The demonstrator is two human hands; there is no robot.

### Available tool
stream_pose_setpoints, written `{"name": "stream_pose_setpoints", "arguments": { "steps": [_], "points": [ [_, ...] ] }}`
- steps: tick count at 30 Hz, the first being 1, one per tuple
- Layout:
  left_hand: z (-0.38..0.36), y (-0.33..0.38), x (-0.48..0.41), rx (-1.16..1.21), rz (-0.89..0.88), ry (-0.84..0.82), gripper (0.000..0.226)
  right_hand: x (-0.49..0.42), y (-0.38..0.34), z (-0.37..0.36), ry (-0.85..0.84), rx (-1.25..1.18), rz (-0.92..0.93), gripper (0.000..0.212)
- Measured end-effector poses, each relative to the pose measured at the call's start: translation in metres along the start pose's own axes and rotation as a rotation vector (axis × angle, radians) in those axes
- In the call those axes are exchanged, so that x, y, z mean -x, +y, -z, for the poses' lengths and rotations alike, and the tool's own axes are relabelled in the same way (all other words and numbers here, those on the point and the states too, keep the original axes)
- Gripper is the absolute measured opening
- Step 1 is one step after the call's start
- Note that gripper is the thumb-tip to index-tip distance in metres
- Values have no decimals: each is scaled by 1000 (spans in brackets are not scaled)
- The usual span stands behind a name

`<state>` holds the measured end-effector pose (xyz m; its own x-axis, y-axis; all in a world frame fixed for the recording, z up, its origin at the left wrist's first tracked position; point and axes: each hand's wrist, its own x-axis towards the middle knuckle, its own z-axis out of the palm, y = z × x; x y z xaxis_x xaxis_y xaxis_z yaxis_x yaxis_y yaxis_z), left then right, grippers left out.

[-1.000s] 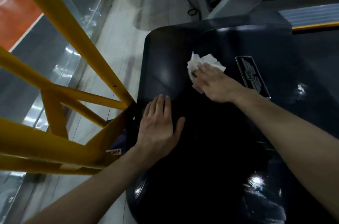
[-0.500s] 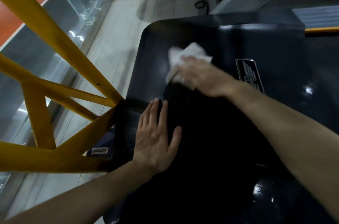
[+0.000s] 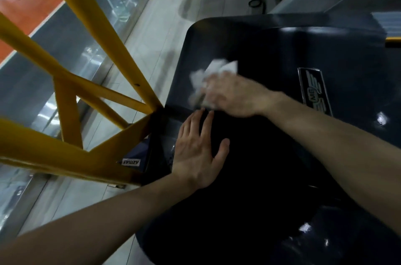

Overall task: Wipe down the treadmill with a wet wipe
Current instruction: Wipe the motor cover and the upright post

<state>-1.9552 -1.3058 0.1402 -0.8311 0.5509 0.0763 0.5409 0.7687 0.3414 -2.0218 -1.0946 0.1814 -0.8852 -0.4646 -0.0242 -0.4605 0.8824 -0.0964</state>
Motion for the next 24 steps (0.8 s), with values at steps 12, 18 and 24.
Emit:
{"name": "stream_pose_setpoints", "arguments": {
  "steps": [12, 18, 24],
  "points": [
    [48, -73, 111, -180, -410, -174, 58, 25, -48, -13, -28, -18, 118, 74],
    [43, -76, 128, -287, -410, -240, 69, 9, -98, -30, -167, -41, 218, 73],
    [44, -76, 126, -273, -413, -257, 72, -12, -69, -10, -104, 38, -28, 77]
  ]
}}
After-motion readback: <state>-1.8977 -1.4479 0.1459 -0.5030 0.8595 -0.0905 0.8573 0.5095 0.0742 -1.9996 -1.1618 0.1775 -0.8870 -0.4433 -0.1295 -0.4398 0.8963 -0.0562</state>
